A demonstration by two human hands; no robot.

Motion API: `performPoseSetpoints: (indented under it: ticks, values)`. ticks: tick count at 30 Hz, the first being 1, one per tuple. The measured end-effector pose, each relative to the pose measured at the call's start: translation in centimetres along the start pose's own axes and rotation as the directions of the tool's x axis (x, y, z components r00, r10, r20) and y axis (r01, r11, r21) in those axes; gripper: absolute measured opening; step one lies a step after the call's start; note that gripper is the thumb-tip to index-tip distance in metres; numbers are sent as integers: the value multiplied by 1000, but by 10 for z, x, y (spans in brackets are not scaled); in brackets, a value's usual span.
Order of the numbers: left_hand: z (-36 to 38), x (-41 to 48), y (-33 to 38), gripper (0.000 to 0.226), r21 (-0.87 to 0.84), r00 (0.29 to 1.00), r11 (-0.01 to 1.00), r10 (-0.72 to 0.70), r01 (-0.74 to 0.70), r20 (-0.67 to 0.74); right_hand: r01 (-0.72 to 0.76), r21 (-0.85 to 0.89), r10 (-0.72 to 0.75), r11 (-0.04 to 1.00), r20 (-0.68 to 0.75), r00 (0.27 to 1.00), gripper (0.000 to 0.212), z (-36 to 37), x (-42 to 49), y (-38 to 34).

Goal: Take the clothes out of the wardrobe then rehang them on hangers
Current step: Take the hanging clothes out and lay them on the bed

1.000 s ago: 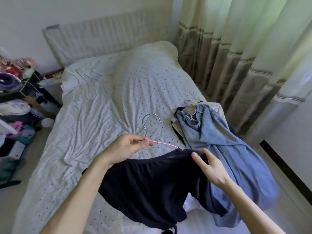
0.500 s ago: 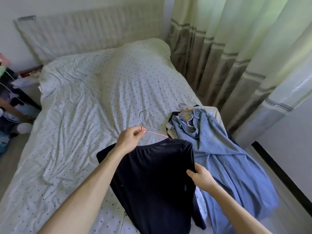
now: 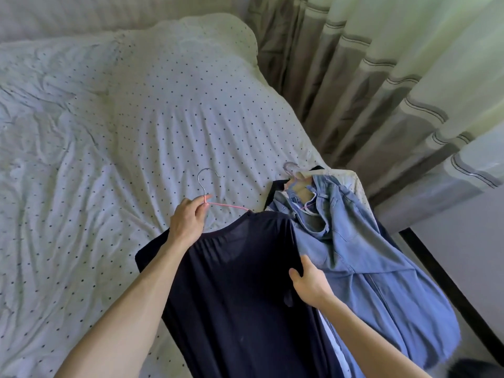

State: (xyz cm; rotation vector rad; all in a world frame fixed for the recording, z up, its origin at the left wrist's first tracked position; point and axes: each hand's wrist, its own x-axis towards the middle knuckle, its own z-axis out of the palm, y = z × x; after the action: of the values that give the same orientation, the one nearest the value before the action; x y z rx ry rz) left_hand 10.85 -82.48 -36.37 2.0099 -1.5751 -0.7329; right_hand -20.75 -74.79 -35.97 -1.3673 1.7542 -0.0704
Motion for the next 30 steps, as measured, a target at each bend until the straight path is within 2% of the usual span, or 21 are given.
performPoseSetpoints:
  ticks: [3, 6, 11, 15, 20, 24, 26, 28, 30]
  values:
    - [24, 32, -27, 35, 32, 994, 997, -79, 77, 75, -39, -44, 41, 998, 45, 998, 12, 15, 34, -4]
    - [50, 59, -50, 37, 94, 984, 993, -80, 65, 158, -71, -119, 80, 990, 76, 994, 24, 34, 65, 4]
    - [98, 98, -79, 38, 227, 976, 973, -82, 35, 201, -74, -281, 138, 957, 214, 967, 74, 65, 102, 30]
    - [134, 122, -106, 39, 275, 978, 959, -117, 67, 171, -22, -425, 169, 905, 311, 935, 93, 86, 118, 51]
    - [167, 128, -144, 19, 362, 980, 923, -177, 134, 89, 92, -550, 101, 830, 311, 945, 94, 105, 127, 66]
    - [180, 124, -146, 12, 406, 983, 900, -183, 160, 18, 95, -572, 113, 815, 317, 942, 92, 115, 128, 70]
    - [177, 124, -146, 17, 406, 976, 899, -207, 166, 61, 84, -554, 114, 828, 313, 943, 92, 116, 127, 70]
    - [170, 125, -145, 33, 406, 955, 901, -242, 155, 173, 74, -530, 113, 845, 311, 944, 91, 114, 123, 70]
    - [163, 124, -142, 39, 418, 933, 898, -259, 137, 250, 54, -509, 119, 859, 300, 946, 89, 111, 117, 69]
